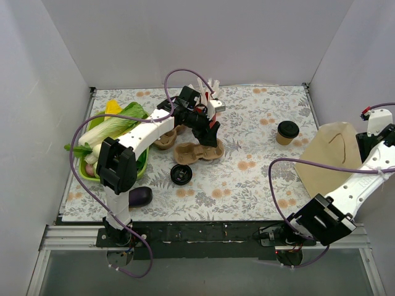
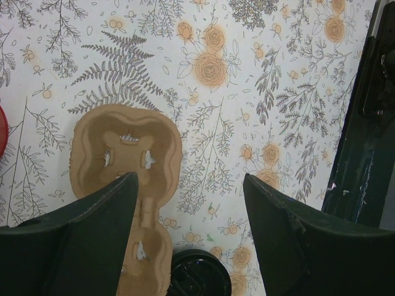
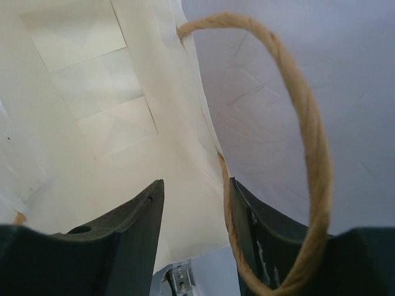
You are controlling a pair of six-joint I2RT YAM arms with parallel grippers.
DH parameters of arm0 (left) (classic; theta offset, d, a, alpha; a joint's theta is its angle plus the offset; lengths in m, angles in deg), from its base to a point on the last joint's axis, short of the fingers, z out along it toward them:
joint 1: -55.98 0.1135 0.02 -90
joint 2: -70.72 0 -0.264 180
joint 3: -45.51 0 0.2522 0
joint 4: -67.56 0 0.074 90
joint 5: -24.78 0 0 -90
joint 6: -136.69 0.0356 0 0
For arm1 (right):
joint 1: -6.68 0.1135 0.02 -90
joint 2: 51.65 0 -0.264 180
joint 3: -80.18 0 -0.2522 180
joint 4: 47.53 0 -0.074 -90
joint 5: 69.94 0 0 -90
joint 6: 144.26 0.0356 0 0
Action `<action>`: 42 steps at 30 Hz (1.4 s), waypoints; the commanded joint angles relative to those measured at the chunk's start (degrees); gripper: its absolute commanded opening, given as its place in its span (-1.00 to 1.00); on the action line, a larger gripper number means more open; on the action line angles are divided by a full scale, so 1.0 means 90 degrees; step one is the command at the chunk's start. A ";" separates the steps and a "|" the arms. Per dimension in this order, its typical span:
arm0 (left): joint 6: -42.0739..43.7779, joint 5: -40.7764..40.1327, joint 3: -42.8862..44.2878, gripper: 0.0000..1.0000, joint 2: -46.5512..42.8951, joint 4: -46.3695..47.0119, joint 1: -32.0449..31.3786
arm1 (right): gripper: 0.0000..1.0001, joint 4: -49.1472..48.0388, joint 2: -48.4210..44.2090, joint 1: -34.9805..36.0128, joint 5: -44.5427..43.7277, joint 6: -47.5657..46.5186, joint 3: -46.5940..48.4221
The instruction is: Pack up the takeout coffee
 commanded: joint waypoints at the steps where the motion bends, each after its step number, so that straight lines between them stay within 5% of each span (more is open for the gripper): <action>1: -0.0066 0.0129 -0.0024 0.39 -0.0319 0.0006 -0.0021 | 0.10 -0.0154 -0.0183 -0.0029 0.0499 -0.0546 0.0306; 24: -0.0164 0.0149 -0.0005 0.39 -0.0251 -0.0092 -0.0070 | 0.11 -0.0613 -0.0057 -0.0078 0.0743 -0.1348 0.0004; 32: -0.0164 0.0071 -0.0131 0.39 -0.0319 -0.0092 -0.0070 | -0.06 -0.0447 0.0275 -0.0137 0.0880 -0.1348 -0.0065; 42: -0.0135 -0.0017 -0.0259 0.40 -0.0407 -0.0131 -0.0080 | -0.52 -0.0164 0.0246 -0.0137 0.0929 -0.1543 -0.0240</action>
